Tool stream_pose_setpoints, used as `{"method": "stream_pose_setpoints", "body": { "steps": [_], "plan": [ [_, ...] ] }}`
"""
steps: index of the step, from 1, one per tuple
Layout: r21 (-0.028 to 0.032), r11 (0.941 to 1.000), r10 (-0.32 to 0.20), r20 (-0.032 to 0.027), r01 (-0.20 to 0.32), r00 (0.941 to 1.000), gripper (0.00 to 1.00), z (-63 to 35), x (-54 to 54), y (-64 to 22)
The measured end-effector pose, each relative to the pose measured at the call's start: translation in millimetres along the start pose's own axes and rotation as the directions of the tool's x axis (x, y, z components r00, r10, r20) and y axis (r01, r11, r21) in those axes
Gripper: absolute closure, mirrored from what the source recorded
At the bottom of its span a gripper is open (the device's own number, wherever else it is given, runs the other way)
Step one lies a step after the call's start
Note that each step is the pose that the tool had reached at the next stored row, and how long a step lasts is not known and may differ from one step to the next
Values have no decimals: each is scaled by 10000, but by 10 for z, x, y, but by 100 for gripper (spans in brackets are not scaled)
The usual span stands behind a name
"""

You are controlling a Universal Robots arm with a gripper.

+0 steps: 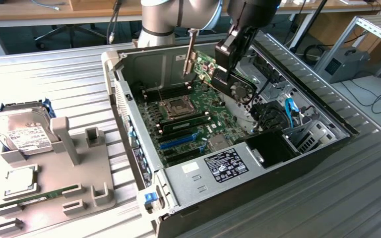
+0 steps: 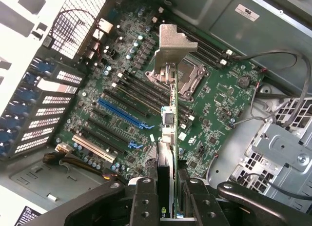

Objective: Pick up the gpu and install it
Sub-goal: 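Insert the gpu into the slot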

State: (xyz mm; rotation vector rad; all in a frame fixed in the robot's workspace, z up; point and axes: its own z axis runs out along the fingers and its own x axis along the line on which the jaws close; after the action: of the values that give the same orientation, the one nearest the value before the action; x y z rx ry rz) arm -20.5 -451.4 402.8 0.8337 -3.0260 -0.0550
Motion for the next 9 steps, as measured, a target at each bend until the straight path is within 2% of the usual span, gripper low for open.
{"method": "stream_pose_setpoints", "body": {
  "steps": [9],
  "plan": [
    [-1,9999,-115,-4,115,9999,74,5,0,0]
  ]
}}
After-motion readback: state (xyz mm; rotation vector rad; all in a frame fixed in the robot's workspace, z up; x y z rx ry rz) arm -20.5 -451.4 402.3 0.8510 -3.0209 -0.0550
